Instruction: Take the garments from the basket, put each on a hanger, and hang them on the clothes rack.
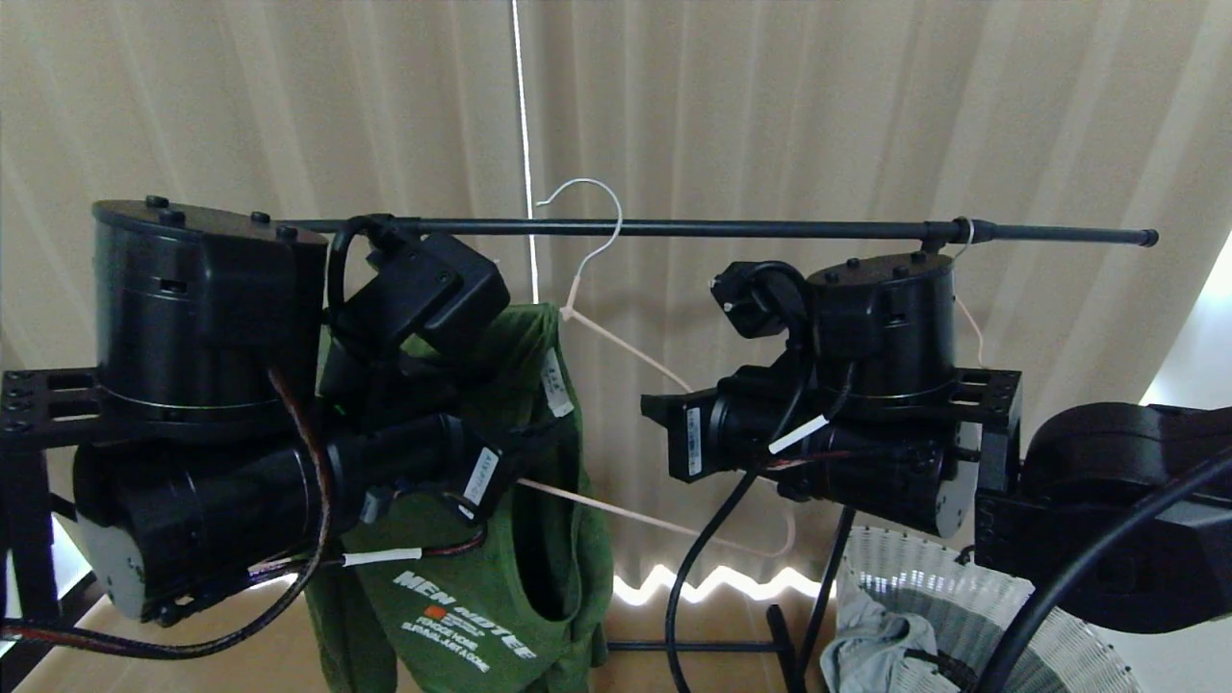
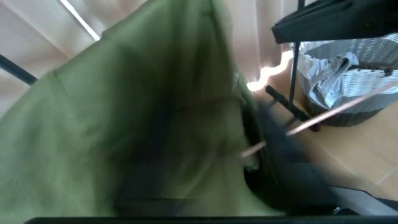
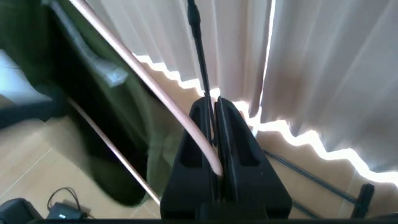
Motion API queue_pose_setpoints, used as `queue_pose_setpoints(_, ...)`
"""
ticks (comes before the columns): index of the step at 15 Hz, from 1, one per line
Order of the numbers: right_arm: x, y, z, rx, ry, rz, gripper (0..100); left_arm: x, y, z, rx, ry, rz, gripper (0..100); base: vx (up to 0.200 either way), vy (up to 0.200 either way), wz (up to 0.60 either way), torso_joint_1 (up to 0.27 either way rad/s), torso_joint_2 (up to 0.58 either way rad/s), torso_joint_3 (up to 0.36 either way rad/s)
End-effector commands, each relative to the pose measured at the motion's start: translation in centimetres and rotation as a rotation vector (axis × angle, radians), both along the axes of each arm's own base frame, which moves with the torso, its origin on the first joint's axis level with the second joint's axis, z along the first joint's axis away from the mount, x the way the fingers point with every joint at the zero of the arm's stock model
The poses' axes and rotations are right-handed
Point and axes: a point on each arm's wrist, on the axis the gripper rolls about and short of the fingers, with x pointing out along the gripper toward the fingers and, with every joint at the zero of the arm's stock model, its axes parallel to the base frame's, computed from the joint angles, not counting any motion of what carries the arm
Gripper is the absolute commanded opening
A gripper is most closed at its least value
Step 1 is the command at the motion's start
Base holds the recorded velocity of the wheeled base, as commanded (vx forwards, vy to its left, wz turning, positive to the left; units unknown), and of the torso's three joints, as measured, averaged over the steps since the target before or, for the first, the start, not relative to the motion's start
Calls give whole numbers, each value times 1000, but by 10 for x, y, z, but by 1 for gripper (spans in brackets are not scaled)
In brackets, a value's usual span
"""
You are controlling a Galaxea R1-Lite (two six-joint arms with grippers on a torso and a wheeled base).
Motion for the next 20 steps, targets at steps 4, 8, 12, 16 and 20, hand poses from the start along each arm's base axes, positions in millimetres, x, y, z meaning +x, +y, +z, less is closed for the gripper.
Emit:
queue_pose_setpoints(4,5,-30,15,6,-40,-74,0,-13,15,10,-21,-105,-9,100,0,0,0,0,0,0)
queue_pose_setpoints(8,-6,-68,17,-98,-103,-107,0,-11,35,20,22,-205,41,100,0,0,0,0,0,0)
queue_pose_setpoints(12,-16,-81,13,-162,-125,-93,0,-1,38,24,179,-313,24,100,0,0,0,0,0,0)
queue_pose_setpoints(16,-15,-80,9,-220,-152,-67,0,15,14,15,215,-297,-98,100,0,0,0,0,0,0)
queue_pose_setpoints(20,-12,-78,7,-222,-216,-50,0,27,1,7,224,-271,-137,100,0,0,0,0,0,0)
